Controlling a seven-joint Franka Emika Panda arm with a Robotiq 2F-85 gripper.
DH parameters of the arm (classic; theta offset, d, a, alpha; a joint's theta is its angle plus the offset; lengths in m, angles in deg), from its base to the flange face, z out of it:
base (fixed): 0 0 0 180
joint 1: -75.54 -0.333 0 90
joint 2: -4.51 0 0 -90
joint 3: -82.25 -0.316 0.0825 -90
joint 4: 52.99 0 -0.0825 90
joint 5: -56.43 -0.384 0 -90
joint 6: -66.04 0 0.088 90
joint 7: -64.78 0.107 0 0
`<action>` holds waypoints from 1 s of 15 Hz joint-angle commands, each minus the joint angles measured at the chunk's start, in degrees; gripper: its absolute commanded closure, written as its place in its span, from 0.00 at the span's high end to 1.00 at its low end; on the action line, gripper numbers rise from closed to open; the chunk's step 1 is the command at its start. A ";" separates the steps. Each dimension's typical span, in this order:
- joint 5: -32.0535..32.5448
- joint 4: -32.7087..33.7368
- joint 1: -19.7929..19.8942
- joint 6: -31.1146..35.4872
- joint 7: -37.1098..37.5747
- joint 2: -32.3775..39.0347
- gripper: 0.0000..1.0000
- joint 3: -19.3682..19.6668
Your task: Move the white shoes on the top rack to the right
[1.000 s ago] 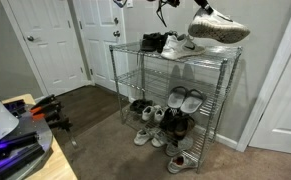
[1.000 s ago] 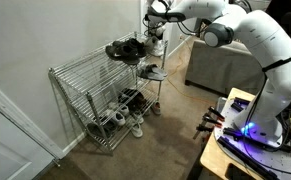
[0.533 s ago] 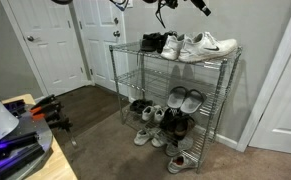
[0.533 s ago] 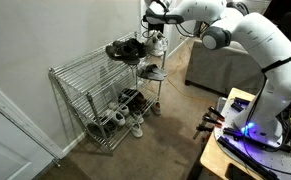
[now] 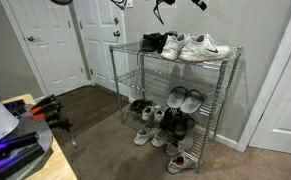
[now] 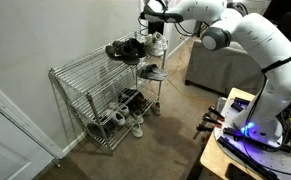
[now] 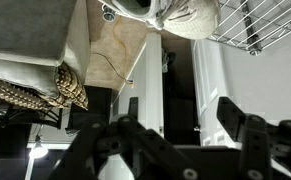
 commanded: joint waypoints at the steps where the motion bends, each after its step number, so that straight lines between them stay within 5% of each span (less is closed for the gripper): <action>1: -0.56 2.12 -0.32 -0.52 -1.24 0.02 1.00 -0.71; 15: 0.00 2.42 -0.83 0.00 0.00 0.02 1.00 -0.45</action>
